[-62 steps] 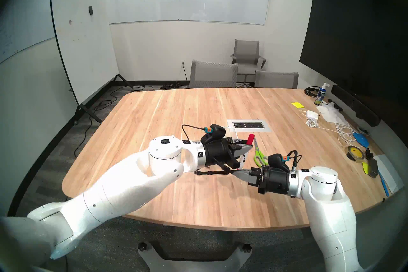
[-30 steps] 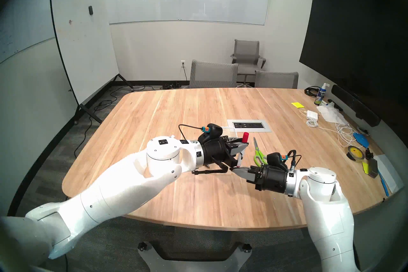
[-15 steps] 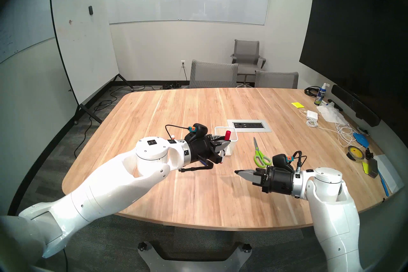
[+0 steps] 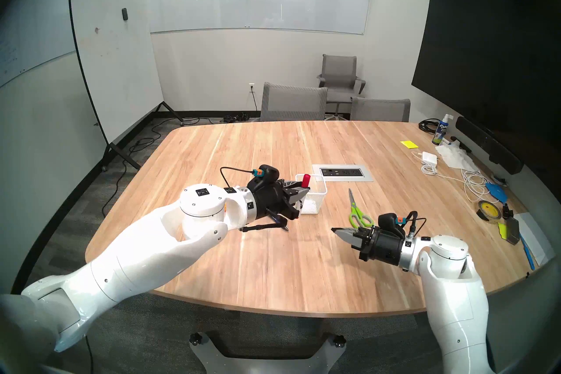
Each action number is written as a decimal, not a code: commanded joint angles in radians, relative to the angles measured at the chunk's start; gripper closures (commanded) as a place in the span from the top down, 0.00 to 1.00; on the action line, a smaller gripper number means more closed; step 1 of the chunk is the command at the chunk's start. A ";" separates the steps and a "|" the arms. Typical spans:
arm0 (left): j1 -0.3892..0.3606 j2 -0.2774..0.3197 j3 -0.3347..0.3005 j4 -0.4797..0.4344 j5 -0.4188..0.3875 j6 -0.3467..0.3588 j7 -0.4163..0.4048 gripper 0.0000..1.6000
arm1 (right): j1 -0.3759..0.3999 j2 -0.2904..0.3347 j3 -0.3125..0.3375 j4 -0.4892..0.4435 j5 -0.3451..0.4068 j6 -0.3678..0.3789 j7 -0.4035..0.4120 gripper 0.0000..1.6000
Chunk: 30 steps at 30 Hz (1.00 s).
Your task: Place the pen, the marker, and the scissors into the pen holder
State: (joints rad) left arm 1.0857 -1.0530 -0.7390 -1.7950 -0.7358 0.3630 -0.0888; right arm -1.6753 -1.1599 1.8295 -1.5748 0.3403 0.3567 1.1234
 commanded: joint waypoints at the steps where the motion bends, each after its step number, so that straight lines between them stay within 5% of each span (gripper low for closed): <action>1: -0.019 -0.009 -0.010 -0.029 -0.006 0.001 -0.006 0.00 | 0.047 -0.013 0.012 0.026 0.005 -0.093 -0.001 0.00; 3: -0.019 -0.009 -0.010 -0.029 -0.008 0.000 -0.005 0.00 | 0.051 -0.006 0.014 0.038 0.002 -0.116 0.003 0.41; 4: -0.019 -0.009 -0.010 -0.029 -0.009 0.000 -0.005 0.00 | 0.054 -0.003 0.014 0.044 0.003 -0.119 0.005 0.90; 5: -0.019 -0.008 -0.010 -0.030 -0.010 0.000 -0.005 0.00 | 0.057 0.002 0.014 0.050 -0.001 -0.124 0.005 1.00; 30: -0.057 -0.017 -0.016 -0.009 -0.030 0.014 -0.024 0.00 | 0.095 0.027 0.024 0.133 -0.046 -0.246 0.041 1.00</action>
State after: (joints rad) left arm 1.0570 -1.0545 -0.7453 -1.8005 -0.7653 0.3740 -0.1108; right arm -1.6017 -1.1364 1.8459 -1.4393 0.2824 0.1239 1.1549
